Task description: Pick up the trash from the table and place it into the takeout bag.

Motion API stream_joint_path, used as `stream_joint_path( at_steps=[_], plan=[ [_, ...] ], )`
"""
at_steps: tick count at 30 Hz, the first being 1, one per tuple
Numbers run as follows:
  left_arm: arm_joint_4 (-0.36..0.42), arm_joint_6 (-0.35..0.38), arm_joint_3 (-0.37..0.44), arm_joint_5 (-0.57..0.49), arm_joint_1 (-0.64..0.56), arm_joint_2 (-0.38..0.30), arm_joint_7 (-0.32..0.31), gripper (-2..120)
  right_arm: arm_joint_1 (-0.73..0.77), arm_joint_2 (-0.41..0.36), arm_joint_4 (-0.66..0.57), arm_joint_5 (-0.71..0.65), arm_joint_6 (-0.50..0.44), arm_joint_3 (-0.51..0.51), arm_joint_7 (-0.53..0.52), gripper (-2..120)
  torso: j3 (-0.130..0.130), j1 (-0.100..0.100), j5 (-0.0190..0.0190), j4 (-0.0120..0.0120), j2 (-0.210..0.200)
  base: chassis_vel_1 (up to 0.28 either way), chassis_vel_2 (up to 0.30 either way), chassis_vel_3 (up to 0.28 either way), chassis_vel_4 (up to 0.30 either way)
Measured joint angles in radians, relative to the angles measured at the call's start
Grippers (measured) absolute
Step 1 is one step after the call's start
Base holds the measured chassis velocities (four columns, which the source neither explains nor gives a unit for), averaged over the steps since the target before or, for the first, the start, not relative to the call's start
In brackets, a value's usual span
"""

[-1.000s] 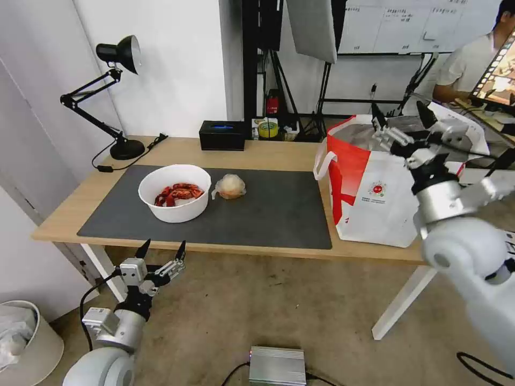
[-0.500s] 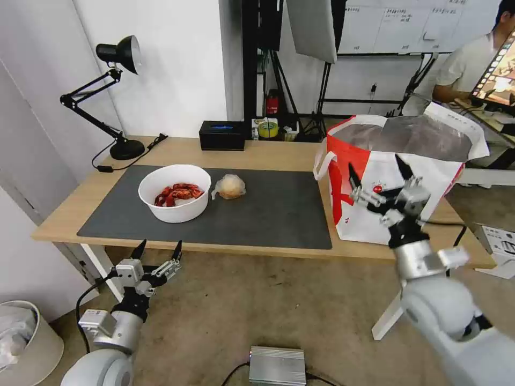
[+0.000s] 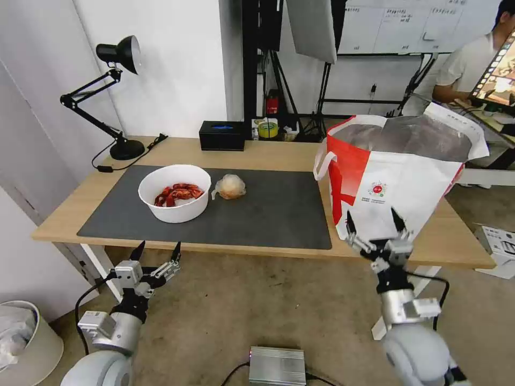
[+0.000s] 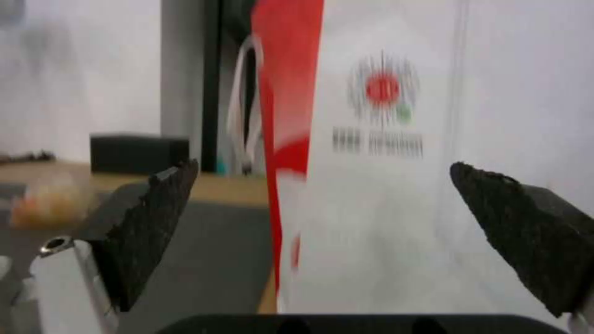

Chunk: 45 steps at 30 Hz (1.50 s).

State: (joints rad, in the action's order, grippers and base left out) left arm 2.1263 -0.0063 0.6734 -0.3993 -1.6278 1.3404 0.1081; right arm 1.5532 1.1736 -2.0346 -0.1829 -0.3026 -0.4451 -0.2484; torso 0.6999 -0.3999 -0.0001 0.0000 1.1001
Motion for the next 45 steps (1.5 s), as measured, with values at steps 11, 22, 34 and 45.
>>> stream_joint_path(
  at_steps=[11, 22, 34, 45],
  plan=[
    [-0.013, -0.002, -0.004, 0.005, 0.001, 0.001, 0.001, 100, 0.117, 0.064, -0.025, 0.089, 0.049, 0.049, -0.006, 100, 0.0, 0.0, 0.0, 0.0, 0.0, 0.0, 0.0, 0.0, 0.0],
    [-0.014, -0.007, 0.012, -0.005, -0.008, -0.013, 0.005, 100, 0.164, 0.089, -0.086, 0.088, 0.078, 0.049, -0.003, 100, 0.0, 0.0, 0.0001, 0.0, 0.0, 0.0, 0.0, 0.0, 0.0],
    [-0.016, -0.009, 0.012, -0.007, -0.01, -0.014, 0.007, 100, 0.164, 0.084, -0.096, 0.057, 0.095, 0.037, 0.0, 100, 0.0, 0.0, 0.0001, 0.0, 0.0, 0.0, 0.0, 0.0, 0.0],
    [-0.019, -0.01, 0.013, -0.006, -0.012, -0.012, 0.008, 100, 0.15, 0.077, -0.092, 0.045, 0.095, 0.058, 0.003, 100, 0.0, 0.0, 0.0001, 0.0, 0.0, 0.0, 0.0, 0.0, 0.0]
  ],
)
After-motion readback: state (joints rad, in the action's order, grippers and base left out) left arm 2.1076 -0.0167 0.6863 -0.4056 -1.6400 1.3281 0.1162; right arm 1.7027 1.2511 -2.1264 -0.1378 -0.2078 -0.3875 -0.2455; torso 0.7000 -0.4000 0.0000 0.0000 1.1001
